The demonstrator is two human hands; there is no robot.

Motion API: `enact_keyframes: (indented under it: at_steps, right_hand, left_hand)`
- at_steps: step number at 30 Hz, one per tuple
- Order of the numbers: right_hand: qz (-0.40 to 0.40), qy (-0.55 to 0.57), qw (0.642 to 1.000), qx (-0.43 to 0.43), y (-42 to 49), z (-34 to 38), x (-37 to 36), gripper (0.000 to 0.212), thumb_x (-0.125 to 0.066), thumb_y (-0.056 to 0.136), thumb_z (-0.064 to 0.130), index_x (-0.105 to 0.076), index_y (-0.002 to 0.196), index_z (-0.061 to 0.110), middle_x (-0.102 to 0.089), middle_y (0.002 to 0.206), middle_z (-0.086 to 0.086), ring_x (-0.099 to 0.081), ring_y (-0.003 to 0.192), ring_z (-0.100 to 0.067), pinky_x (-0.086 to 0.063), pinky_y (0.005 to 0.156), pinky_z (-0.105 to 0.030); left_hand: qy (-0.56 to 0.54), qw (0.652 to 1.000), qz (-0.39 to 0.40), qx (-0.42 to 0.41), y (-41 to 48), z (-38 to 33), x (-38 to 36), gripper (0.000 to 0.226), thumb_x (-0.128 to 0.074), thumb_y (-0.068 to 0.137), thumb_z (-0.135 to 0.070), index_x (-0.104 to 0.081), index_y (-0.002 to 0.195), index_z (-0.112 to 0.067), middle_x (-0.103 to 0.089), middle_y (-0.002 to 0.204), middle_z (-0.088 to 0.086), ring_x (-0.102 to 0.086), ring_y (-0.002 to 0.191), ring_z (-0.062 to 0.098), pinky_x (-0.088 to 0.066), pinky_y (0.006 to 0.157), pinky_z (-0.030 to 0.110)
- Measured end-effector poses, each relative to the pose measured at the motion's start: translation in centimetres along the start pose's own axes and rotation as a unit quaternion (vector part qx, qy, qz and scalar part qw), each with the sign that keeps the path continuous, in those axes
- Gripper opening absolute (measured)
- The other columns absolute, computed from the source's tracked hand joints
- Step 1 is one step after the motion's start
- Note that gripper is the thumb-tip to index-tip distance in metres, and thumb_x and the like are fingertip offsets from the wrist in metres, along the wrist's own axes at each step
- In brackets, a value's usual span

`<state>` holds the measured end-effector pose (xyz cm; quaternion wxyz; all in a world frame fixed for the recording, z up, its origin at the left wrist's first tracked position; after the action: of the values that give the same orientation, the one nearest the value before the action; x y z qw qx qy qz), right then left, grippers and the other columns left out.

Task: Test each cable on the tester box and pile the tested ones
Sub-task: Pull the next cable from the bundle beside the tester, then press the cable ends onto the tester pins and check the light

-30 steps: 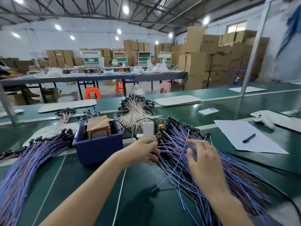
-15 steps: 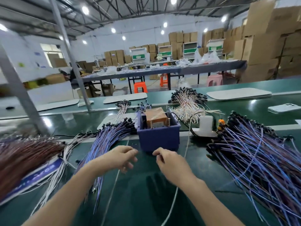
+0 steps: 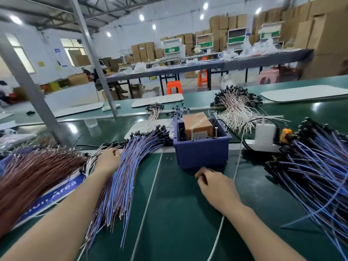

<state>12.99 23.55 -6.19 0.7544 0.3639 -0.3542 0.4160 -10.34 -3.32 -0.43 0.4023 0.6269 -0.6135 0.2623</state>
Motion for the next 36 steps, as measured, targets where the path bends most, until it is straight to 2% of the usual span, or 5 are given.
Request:
enact_keyframes:
  at_steps: [5,15,27,31,36]
  right_hand:
    - [-0.004,0.084,0.996,-0.038,0.9,-1.2,0.0,0.014,-0.048,0.098,0.035,-0.059,0.099,0.043,-0.059,0.063,0.015,-0.054,0.059,-0.002,-0.032,0.05,-0.02]
    - [-0.029,0.137,0.988,-0.06,2.0,-2.1,-0.3,0.014,-0.052,0.096,0.031,-0.06,0.095,0.042,-0.061,0.065,0.014,-0.057,0.063,-0.004,-0.036,0.052,-0.024]
    - [-0.063,0.142,0.984,-0.089,2.4,-2.4,-0.3,0.014,-0.052,0.095,0.029,-0.062,0.094,0.039,-0.063,0.069,0.016,-0.056,0.061,-0.002,-0.032,0.048,-0.019]
    - [-0.075,0.155,0.981,-0.087,2.4,-2.4,-0.3,0.016,-0.052,0.095,0.027,-0.063,0.091,0.039,-0.064,0.067,0.015,-0.057,0.058,-0.003,-0.033,0.044,-0.016]
    - [-0.088,0.196,0.973,-0.089,2.4,-2.5,-0.3,0.024,-0.051,0.095,0.023,-0.061,0.082,0.041,-0.063,0.063,0.015,-0.058,0.062,0.001,-0.037,0.044,-0.014]
  left_hand:
    - [0.039,0.999,0.028,-0.001,1.7,-0.8,-1.8,0.031,-0.042,0.104,-0.017,-0.067,0.118,-0.003,-0.068,0.116,0.023,-0.062,0.104,0.037,-0.047,0.089,0.039]
    - [0.118,0.992,0.042,0.015,4.5,-1.9,-3.5,0.032,-0.039,0.104,-0.015,-0.065,0.105,0.004,-0.064,0.118,0.027,-0.06,0.108,0.04,-0.049,0.096,0.045]
    - [-0.08,0.988,-0.021,0.13,5.0,-2.6,-2.4,0.037,-0.036,0.104,-0.007,-0.055,0.132,0.006,-0.057,0.137,0.024,-0.056,0.126,0.035,-0.044,0.096,0.033]
    - [-0.283,0.942,-0.118,0.133,4.0,-3.6,-0.9,0.035,-0.028,0.106,-0.009,-0.039,0.138,0.0,-0.053,0.139,0.019,-0.055,0.114,0.022,-0.042,0.094,0.032]
    - [-0.351,0.923,-0.153,0.024,1.6,-8.7,2.9,0.016,-0.024,0.11,-0.027,-0.033,0.116,-0.014,-0.063,0.113,0.016,-0.065,0.09,0.023,-0.057,0.082,0.04]
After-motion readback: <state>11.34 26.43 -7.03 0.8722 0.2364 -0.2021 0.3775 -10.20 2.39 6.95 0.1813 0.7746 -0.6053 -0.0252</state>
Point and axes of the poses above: each hand's wrist, its own y-axis towards the middle knuckle, its own x-axis out of the back of the hand, z = x × y, the point moved 3 cm from there along y, towards the middle knuckle
